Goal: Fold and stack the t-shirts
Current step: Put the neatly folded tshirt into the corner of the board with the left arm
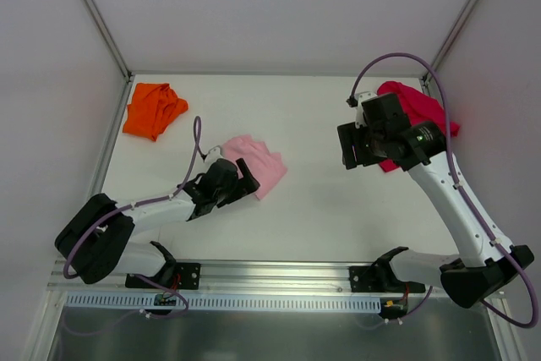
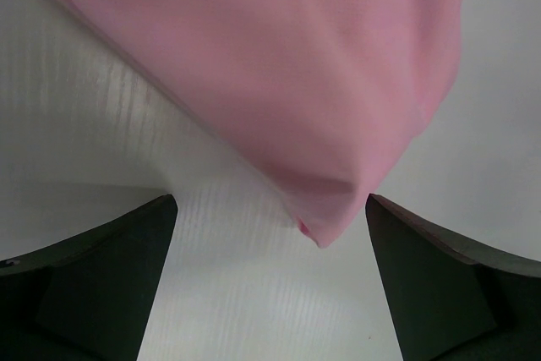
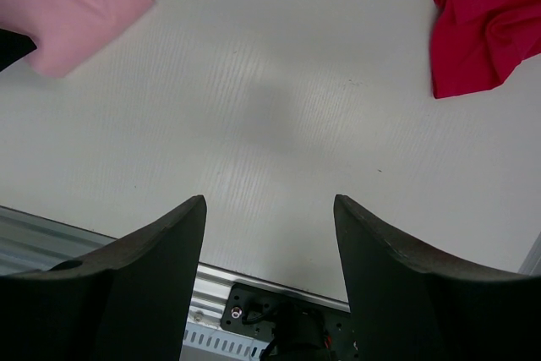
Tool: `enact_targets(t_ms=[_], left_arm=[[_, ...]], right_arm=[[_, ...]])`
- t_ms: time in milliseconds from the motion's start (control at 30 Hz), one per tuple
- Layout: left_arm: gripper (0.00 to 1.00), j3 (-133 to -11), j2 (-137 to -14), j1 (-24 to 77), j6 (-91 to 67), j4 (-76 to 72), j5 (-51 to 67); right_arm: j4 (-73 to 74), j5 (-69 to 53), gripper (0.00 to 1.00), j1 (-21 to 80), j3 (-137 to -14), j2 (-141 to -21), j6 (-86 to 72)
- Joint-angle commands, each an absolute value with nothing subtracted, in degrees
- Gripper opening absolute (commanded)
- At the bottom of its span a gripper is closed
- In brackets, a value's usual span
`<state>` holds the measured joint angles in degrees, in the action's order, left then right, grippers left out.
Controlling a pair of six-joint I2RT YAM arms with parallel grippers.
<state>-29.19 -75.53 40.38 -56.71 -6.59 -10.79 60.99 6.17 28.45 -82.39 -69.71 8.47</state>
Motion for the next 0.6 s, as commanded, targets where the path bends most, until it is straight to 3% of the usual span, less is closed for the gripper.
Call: enact_targets(t_ms=[0,567], left_arm=[[0.99,-28.3,-78.74,39.55,-58.97,-10.54,-14.23],[0.99,-28.3,-89.38,37.79,-63.54,-19.51,-16.26]], right_arm=[[62.58,6.5,0.66,28.92,-85.52,-69.35,9.14],[63.19,7.03,0.67,28.83,-84.81,-69.17,9.75]])
